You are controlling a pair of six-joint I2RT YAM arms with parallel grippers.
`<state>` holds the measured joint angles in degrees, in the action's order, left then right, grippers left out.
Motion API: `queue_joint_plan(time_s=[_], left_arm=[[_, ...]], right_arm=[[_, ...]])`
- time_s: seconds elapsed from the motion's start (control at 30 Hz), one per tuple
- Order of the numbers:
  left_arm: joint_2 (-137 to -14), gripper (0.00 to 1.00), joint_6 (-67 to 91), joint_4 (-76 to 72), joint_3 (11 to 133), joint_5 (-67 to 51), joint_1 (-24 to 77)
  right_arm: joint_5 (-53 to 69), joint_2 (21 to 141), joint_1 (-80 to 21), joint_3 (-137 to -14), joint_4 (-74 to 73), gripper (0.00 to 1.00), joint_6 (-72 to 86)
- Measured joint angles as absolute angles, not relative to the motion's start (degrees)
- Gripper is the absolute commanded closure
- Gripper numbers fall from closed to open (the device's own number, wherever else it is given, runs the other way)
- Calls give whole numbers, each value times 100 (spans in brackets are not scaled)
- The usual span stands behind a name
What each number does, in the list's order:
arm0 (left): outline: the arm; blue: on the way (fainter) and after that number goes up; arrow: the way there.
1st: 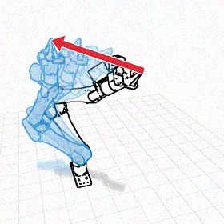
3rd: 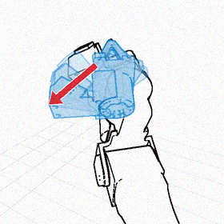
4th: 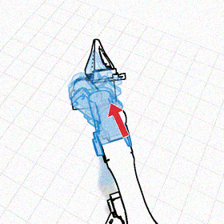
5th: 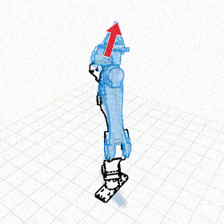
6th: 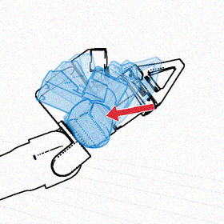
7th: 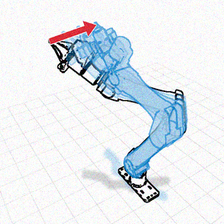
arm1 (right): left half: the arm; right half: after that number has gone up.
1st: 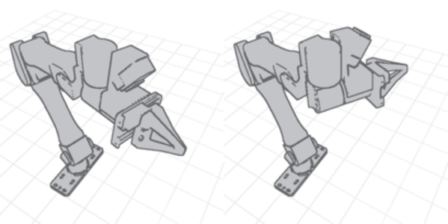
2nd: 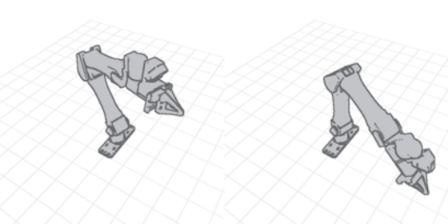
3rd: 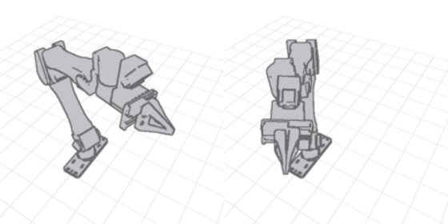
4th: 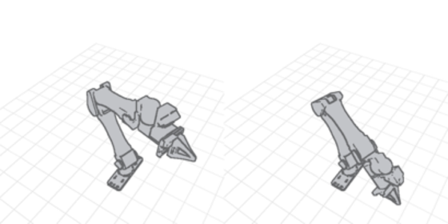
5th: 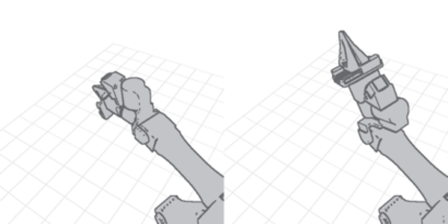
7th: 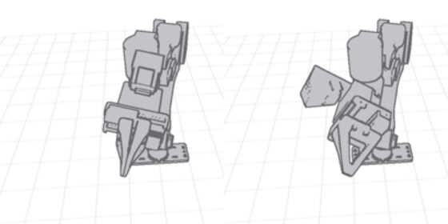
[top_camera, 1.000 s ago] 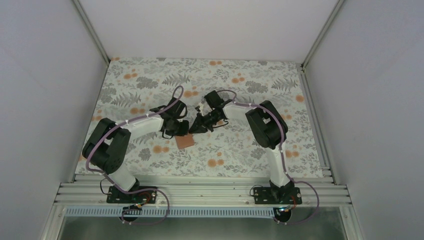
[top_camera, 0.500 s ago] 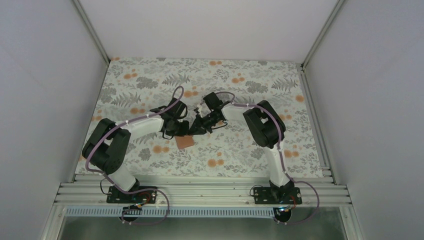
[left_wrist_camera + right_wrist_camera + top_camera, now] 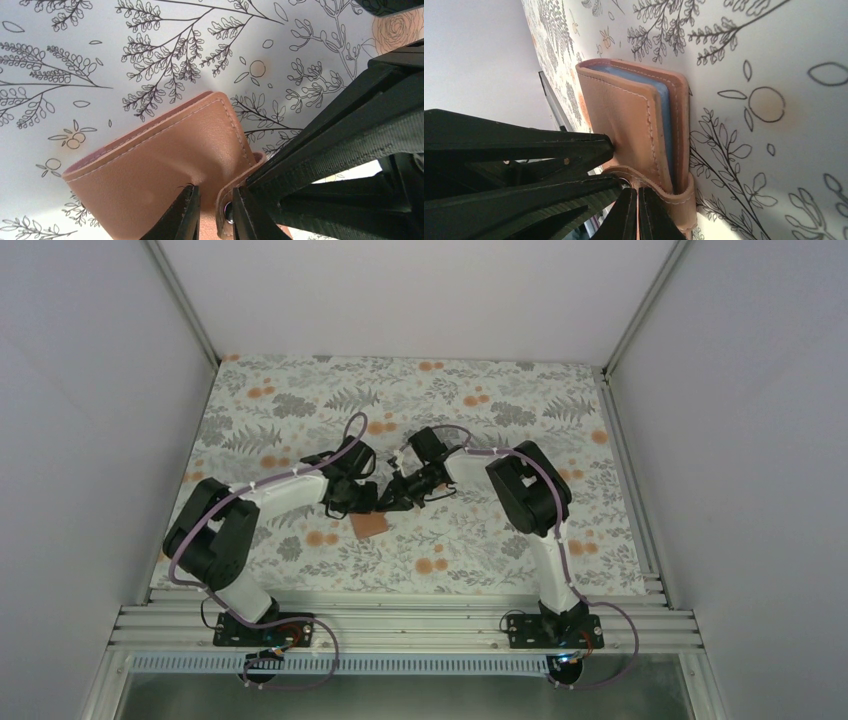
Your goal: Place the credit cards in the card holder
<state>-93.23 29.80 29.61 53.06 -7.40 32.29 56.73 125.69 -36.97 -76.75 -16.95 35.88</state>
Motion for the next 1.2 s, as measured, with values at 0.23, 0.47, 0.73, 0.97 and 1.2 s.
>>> queue_joint_plan(time_s=[0.23, 0.47, 0.73, 0.97, 1.2], left_arm=[[-9214, 78, 3087, 3282, 5459, -716, 3238], [-9100, 98, 3214, 3516, 5837, -714, 3238], [-9083, 98, 3218, 3459, 5789, -871, 3249], [-9174, 98, 3225, 2980, 4943, -1061, 3291], [-8941, 98, 3284, 2665, 4676, -1028, 3293]], right_arm=[[5712, 12569, -3695, -7623, -1619, 96, 3492], [5712, 12569, -3695, -7623, -1603, 96, 3439], [5712, 12569, -3695, -7623, -1603, 95, 3426], [5728, 12569, -3706, -7623, -1592, 96, 3426], [5734, 12569, -3704, -7623, -1588, 96, 3426]])
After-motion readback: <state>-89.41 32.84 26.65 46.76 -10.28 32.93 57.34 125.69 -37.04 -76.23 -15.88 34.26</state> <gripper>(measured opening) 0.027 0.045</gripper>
